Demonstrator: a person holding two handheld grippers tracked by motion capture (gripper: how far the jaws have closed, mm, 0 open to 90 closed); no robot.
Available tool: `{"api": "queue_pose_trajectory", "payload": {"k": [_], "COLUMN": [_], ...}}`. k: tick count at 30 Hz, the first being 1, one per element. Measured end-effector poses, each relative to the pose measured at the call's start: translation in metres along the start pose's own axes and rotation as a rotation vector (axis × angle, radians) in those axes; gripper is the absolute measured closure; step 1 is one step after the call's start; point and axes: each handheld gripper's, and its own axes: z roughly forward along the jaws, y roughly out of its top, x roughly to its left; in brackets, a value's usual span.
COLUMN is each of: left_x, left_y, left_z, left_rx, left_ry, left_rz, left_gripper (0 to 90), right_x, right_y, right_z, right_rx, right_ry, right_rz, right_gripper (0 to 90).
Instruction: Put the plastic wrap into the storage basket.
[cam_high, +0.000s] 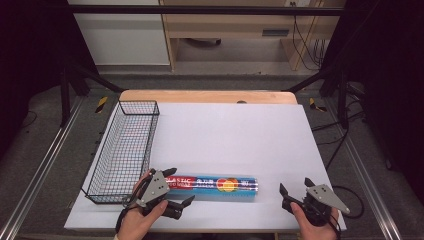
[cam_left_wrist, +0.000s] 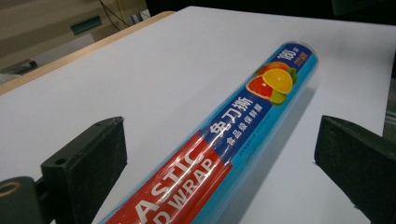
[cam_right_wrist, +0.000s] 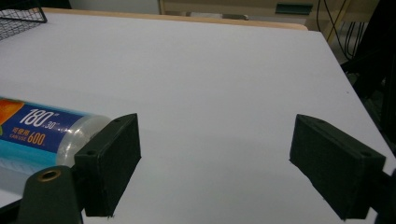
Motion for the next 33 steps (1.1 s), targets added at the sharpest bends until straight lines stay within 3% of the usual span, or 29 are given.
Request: {"api": "queue_pose_trajectory", "payload": {"k": [4,9,13,14,19,22,24,26,30,33], "left_x": [0.002,0.01,0.014,0.015,0.015,0.017,0.02,0.022,0.027,0.03], "left_y": [0.008,0.034,0.056,0.064,0.074,0.077,0.078,0.079,0.084,0.083], "left_z": [-0.003,0.004,0.016,0.021,0.025,0.027,0.032,0.034,0.041,0.045], "left_rx": [0.013,0.075,0.183,0.215,0.243,0.249,0.295,0.318,0.359,0.359], "left_ry": [-0.054,-0.106,-0.165,-0.183,-0.184,-0.21,-0.234,-0.23,-0.232,-0.24], "left_rz": [0.034,0.067,0.146,0.184,0.227,0.23,0.254,0.272,0.27,0.269], "left_gripper": [2.9,3.5,3.5,3.4,3.4,3.6,3.6,3.6,3.4,4.0], "right_x": [0.001,0.001,0.001,0.002,0.0,-0.001,-0.002,-0.003,-0.001,-0.001], "right_y": [-0.001,-0.001,0.0,0.001,0.001,0.0,0.0,0.0,0.0,0.0], "right_z": [0.001,0.002,0.001,0.001,0.001,0.001,0.001,0.002,0.002,0.002], "right_rx": [0.002,0.007,0.001,0.0,-0.002,-0.002,0.0,0.007,0.003,0.003], "right_ry": [0.012,0.013,0.009,0.011,0.014,0.011,0.007,0.007,0.01,0.013], "right_rz": [0.003,0.005,0.008,0.008,0.011,0.017,0.017,0.017,0.01,0.009], "right_gripper": [15.1,12.0,10.2,9.3,9.0,9.0,8.7,8.4,8.2,8.3]}}
